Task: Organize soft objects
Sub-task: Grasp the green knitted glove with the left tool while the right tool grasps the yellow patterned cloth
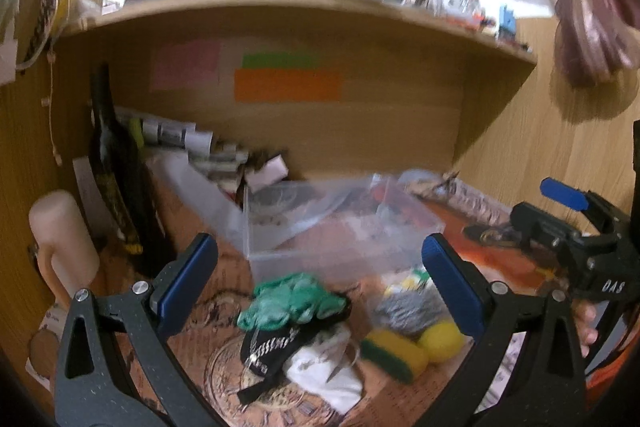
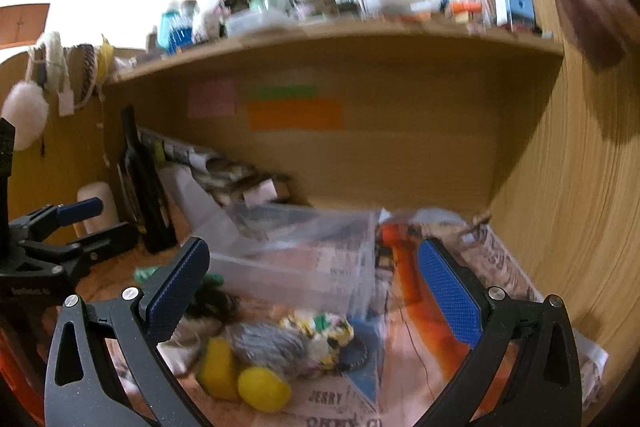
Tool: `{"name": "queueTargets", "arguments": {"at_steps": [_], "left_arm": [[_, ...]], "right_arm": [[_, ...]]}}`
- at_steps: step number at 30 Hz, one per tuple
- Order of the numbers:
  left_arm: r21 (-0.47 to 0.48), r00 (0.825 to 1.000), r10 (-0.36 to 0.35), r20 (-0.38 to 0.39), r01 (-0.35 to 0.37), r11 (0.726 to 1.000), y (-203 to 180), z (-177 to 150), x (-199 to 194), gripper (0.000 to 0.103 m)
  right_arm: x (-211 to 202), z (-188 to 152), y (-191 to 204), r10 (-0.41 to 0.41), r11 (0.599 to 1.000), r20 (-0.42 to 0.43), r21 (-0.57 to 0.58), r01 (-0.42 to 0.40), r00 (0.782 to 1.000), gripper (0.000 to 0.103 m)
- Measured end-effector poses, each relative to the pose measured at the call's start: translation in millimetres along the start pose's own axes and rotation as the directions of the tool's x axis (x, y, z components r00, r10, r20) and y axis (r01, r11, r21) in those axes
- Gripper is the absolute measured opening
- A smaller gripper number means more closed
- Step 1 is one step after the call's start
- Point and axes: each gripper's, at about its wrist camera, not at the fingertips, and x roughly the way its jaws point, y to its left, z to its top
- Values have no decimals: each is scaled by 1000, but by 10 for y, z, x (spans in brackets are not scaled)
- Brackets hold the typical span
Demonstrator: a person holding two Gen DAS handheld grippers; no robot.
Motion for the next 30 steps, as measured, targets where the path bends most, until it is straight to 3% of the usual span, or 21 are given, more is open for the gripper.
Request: {"name": "queueTargets", "arguments": {"at_steps": [8,12,16,20,23,30], "left_arm": [[-37,985,24,-170,-31,999,225,-297,384,103],[-64,981,17,-195,-30,997,298,-379,536,103],[-87,977,0,-212,-19,996,355,-395,666,103],[-104,969,-24,-245,-1,995,394,-383,797,86],[-123,965,-42,-258,10,992,422,-380,871,82],[-131,959,-69,-275,34,991,430,-401,954,61]], "right_arm": [[318,-291,-252,6,999,-170,46,2,985,103],[493,-409,-363,12,998,-239,68,4,971,101],[671,-459,-471,42,995,-296,103,-12,954,87],[869,-445,-516,91,991,-346,127,-50,934,76],[999,-475,-483,116,991,-390,113,-78,913,63],[1225,-607,-460,151,987,-473,120,-106,868,37]]}}
